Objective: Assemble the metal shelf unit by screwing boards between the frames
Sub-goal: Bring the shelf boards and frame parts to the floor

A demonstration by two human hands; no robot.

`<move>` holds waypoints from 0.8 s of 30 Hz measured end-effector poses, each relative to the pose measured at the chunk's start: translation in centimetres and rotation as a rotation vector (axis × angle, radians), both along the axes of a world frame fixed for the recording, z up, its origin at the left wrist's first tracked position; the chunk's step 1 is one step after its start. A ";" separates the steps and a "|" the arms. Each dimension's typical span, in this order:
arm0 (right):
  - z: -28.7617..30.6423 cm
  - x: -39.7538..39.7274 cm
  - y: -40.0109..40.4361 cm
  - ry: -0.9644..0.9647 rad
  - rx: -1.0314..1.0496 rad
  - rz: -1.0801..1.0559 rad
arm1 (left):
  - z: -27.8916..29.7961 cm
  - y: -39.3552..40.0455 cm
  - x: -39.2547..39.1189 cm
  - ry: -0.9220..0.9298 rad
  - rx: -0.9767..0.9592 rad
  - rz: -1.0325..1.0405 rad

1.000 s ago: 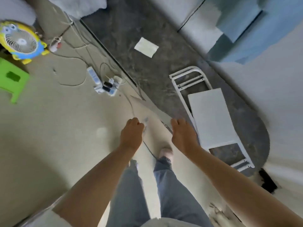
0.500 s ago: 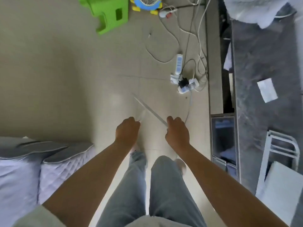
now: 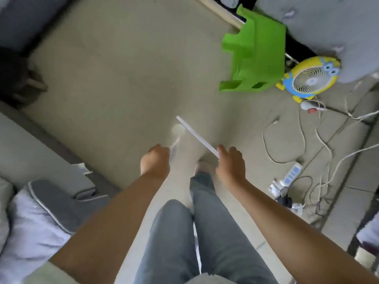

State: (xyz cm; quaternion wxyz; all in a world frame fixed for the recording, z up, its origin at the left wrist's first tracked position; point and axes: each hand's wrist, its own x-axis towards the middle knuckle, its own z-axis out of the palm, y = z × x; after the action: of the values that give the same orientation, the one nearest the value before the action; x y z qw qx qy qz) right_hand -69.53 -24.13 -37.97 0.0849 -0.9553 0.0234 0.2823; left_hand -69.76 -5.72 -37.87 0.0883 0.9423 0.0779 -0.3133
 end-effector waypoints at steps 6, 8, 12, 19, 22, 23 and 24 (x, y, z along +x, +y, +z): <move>-1.6 16.4 6.4 0.052 0.000 0.077 | -2.1 4.4 12.5 -0.007 -0.039 0.190; -2.8 21.6 9.0 0.072 0.002 0.094 | -3.3 6.6 17.2 -0.027 -0.037 0.249; -7.3 31.5 13.7 0.109 0.041 -0.047 | -6.6 11.3 25.9 -0.010 -0.081 0.356; -19.3 44.2 19.9 0.173 0.199 -0.376 | -18.6 17.2 37.4 -0.054 -0.102 0.630; -26.8 47.3 20.3 0.116 0.314 -0.457 | -24.9 18.1 41.5 -0.175 -0.133 0.722; -29.3 48.1 20.2 0.090 0.359 -0.473 | -27.0 18.2 42.8 -0.224 -0.160 0.761; -31.5 48.7 20.0 0.066 0.394 -0.484 | -28.9 18.2 43.8 -0.273 -0.184 0.799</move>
State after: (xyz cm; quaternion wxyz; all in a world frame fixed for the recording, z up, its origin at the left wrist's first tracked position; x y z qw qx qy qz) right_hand -20.82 -4.12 -69.52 0.3321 -0.8775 0.1976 0.2839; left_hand -25.97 12.49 -66.77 0.2956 0.8593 0.3959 -0.1326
